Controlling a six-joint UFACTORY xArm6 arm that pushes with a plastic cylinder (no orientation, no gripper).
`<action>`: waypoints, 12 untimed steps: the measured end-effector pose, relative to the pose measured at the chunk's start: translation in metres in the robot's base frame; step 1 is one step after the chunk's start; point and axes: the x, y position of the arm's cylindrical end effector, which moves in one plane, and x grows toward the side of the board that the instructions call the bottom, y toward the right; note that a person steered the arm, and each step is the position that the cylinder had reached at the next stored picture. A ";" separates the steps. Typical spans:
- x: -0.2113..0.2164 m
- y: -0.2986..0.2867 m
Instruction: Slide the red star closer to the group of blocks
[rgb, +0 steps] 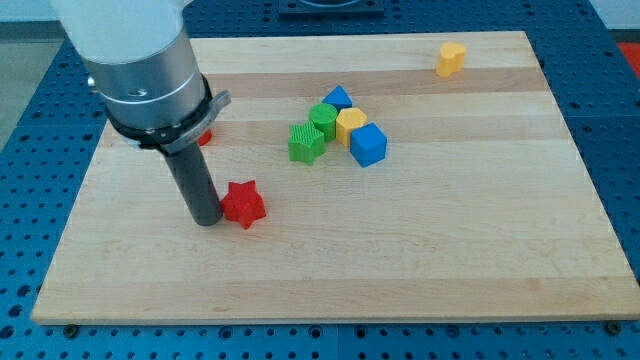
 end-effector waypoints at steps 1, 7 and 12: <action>0.000 0.024; -0.027 0.055; 0.021 0.109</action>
